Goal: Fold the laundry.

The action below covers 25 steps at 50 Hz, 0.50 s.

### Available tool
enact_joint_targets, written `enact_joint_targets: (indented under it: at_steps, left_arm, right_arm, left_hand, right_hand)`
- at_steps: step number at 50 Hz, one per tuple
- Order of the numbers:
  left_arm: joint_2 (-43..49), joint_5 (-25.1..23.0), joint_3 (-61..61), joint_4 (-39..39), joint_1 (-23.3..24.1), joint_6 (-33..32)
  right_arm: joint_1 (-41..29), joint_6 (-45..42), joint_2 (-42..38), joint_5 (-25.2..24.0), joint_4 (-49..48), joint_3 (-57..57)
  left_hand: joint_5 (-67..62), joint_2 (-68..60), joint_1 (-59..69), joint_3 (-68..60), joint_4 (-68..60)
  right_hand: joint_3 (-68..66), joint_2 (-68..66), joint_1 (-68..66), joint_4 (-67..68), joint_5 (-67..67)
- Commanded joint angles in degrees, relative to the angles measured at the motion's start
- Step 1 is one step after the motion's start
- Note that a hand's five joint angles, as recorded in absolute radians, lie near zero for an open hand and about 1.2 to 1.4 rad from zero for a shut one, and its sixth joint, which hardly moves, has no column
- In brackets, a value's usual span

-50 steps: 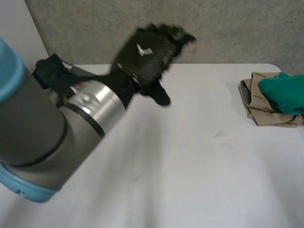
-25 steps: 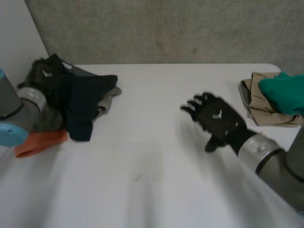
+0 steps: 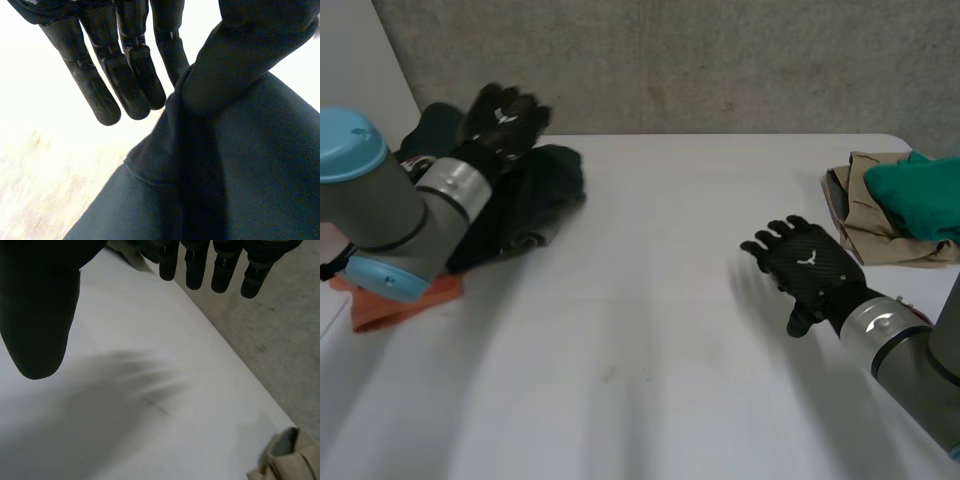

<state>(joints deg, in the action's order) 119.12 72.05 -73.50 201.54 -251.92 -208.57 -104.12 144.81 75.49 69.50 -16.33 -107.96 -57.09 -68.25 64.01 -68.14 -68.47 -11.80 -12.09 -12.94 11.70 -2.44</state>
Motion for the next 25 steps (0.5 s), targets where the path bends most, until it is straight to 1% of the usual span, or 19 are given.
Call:
enact_joint_targets:
  at_steps: [1,2,3,6,9,11,12,13,14,15,17,18,21,22,25]
  left_arm:
    - [-3.6,-0.4,-3.9,0.8,12.9,10.2]
    - [-3.3,-0.5,-4.3,0.9,14.8,11.1]
    - [-2.1,-0.7,-4.8,1.0,18.2,12.4]
    - [1.9,-0.6,-4.9,0.9,22.5,14.7]
    - [3.9,-1.1,-5.2,0.8,24.5,15.3]
    - [4.7,-2.6,-5.9,0.8,25.4,15.5]
    - [4.5,-3.2,-6.5,0.8,25.4,15.5]
    - [4.4,-3.7,-6.9,0.9,25.4,15.5]
    - [3.7,-3.7,-7.8,0.8,25.1,15.0]
    - [2.9,-3.6,-8.1,0.7,25.0,15.0]
    - [0.3,-3.2,-9.1,0.7,24.3,15.1]
    - [-2.8,-2.6,-10.5,0.5,22.9,15.2]
    - [-6.9,-1.0,-13.1,0.3,19.9,15.2]
    - [-9.8,0.3,-14.5,0.2,18.1,15.3]
    - [-14.5,2.6,-16.8,0.0,16.1,15.3]
  right_arm:
    - [2.5,1.7,1.1,2.7,-1.5,0.0]
    - [3.3,3.1,1.2,3.6,-2.0,0.1]
    - [3.7,3.9,1.2,4.0,-2.2,0.2]
    - [5.1,7.0,1.2,5.6,-2.4,0.7]
    - [5.9,8.4,1.2,6.2,-2.4,1.0]
    - [6.9,8.9,1.1,6.3,-2.4,1.4]
    - [7.2,9.0,1.1,6.3,-2.3,1.5]
    - [7.5,9.1,1.1,6.2,-2.3,1.6]
    - [8.2,9.1,1.0,5.8,-2.3,1.7]
    - [8.4,9.1,1.0,5.6,-2.2,1.8]
    - [8.6,9.1,1.0,5.5,-2.2,2.0]
    - [8.5,9.0,1.0,5.4,-2.1,2.2]
    - [8.5,8.8,0.9,5.1,-1.9,3.3]
    - [8.5,8.7,0.9,4.9,-1.6,4.4]
    - [8.1,8.5,0.7,4.0,-1.2,5.9]
  left_hand:
    - [-12.9,-11.7,16.0,-11.9,-11.5]
    - [-12.9,-11.7,16.0,-11.9,-11.5]
    - [-12.9,-11.7,16.0,-11.9,-11.5]
    - [-12.9,-11.7,16.0,-11.9,-11.5]
    - [-12.9,-11.7,16.0,-11.9,-11.5]
    - [-12.9,-11.7,16.0,-11.9,-11.5]
    - [-3.6,-2.4,6.7,-2.6,-2.2]
    - [9.3,10.5,-6.2,10.4,10.7]
    - [30.9,32.1,-27.8,32.0,32.3]
    - [35.0,36.1,-31.9,36.0,36.4]
    - [35.8,37.0,-32.8,36.9,37.2]
    - [37.0,38.2,-33.9,38.1,38.4]
    - [38.4,39.5,-35.3,39.4,39.8]
    - [38.5,39.7,-35.5,39.6,39.9]
    - [39.4,40.5,-36.3,40.4,40.8]
  right_hand:
    - [1.8,2.1,2.9,-1.7,2.4]
    - [1.8,2.1,2.9,-1.7,2.4]
    - [1.8,2.1,2.9,-1.7,2.4]
    - [1.8,2.1,2.9,-1.7,2.4]
    - [1.8,2.1,2.9,-1.7,2.4]
    - [1.8,2.1,2.9,-1.7,2.4]
    - [1.8,2.1,2.9,-1.7,2.4]
    - [1.8,2.1,2.9,-1.7,2.4]
    - [1.8,2.1,2.9,-1.7,2.4]
    - [1.8,2.1,2.9,-1.7,2.4]
    - [1.8,2.1,2.9,-1.7,2.4]
    - [1.8,2.1,2.9,-1.7,2.4]
    - [1.8,2.1,2.9,-1.7,2.4]
    - [1.8,2.1,2.9,-1.7,2.4]
    - [1.8,2.1,2.9,-1.7,2.4]
